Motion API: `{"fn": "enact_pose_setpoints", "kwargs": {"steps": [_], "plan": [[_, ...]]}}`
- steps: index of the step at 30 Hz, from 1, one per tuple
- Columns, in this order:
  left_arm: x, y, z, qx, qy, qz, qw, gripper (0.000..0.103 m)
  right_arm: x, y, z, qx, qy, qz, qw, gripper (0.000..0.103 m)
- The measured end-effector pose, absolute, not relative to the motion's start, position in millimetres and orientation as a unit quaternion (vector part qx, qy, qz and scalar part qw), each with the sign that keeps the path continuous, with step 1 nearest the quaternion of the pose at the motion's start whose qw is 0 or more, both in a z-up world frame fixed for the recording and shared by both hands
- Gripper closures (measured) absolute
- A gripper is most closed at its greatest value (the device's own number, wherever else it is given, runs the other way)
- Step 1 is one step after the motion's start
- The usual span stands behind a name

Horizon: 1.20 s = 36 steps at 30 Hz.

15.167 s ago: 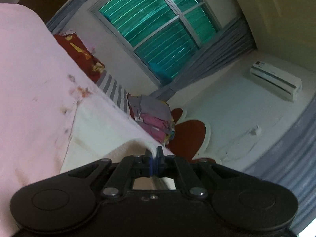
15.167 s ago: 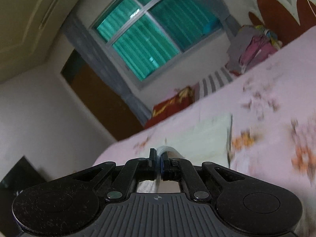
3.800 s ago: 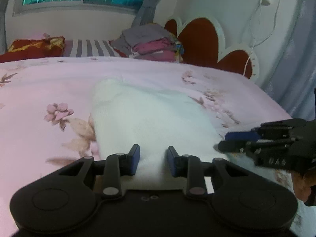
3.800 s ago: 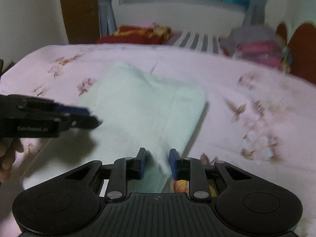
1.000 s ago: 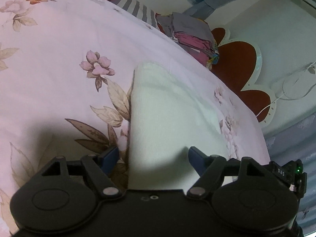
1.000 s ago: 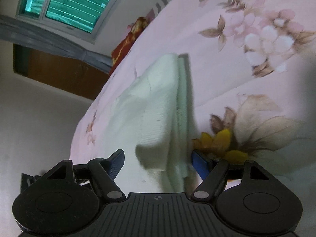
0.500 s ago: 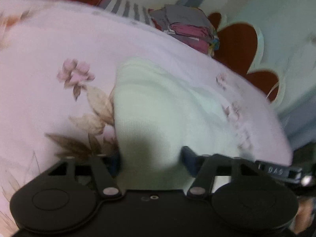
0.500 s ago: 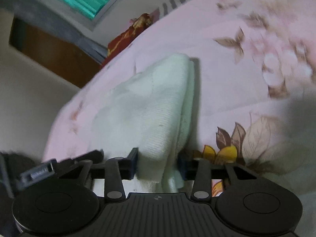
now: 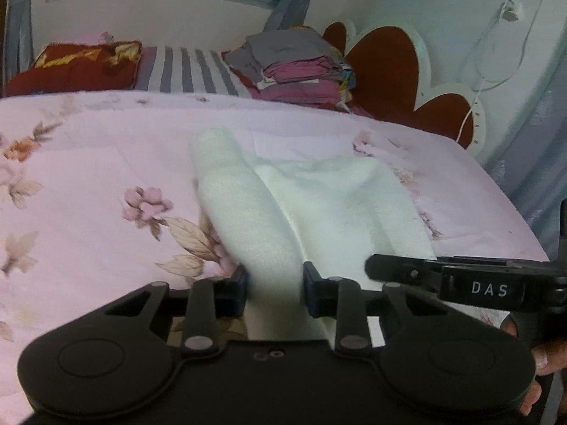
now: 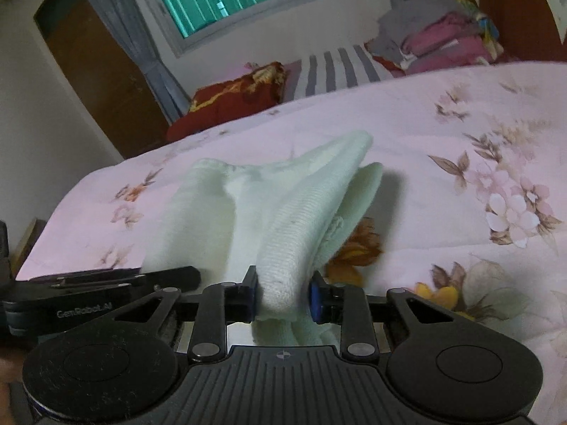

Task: Fold small clothes

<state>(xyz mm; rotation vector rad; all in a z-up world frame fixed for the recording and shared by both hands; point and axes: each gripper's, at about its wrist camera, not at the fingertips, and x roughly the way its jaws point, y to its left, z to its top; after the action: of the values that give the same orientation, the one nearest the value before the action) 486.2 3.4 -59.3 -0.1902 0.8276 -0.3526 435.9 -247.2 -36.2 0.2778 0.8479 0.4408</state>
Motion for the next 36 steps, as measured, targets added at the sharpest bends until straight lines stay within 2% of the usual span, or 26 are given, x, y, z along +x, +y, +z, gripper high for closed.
{"fn": "enact_pose_setpoints", "kwargs": {"steps": [8, 15, 23, 25, 27, 29, 31, 33, 36], "plan": [[464, 68, -39, -0.084, 0.387, -0.167, 0.903, 0.074, 413, -171, -11, 0.133, 0.394, 0.227, 0.881, 0.076], [445, 150, -34, -0.086, 0.389, -0.14, 0.907, 0.074, 401, -90, -9, 0.132, 0.396, 0.259, 0.871, 0.076], [438, 226, -58, -0.099, 0.416, -0.118, 0.896, 0.074, 399, 0, -28, 0.122, 0.411, 0.283, 0.858, 0.076], [440, 237, -80, -0.102, 0.434, -0.106, 0.889, 0.072, 400, 8, -45, 0.118, 0.431, 0.268, 0.854, 0.076], [438, 251, -99, -0.136, 0.436, -0.11, 0.883, 0.06, 407, 7, -70, 0.12, 0.454, 0.227, 0.853, 0.076], [435, 261, -106, -0.164, 0.429, -0.117, 0.881, 0.056, 410, -10, -92, 0.18, 0.471, 0.213, 0.837, 0.076], [436, 261, -107, -0.159, 0.425, -0.125, 0.882, 0.053, 410, -18, -98, 0.212, 0.47, 0.21, 0.831, 0.076], [441, 265, -105, -0.156, 0.43, -0.134, 0.879, 0.042, 409, -16, -96, 0.201, 0.465, 0.208, 0.837, 0.076], [436, 282, -93, -0.169, 0.4, -0.142, 0.89, 0.042, 411, -16, -97, 0.207, 0.467, 0.203, 0.836, 0.068]]}}
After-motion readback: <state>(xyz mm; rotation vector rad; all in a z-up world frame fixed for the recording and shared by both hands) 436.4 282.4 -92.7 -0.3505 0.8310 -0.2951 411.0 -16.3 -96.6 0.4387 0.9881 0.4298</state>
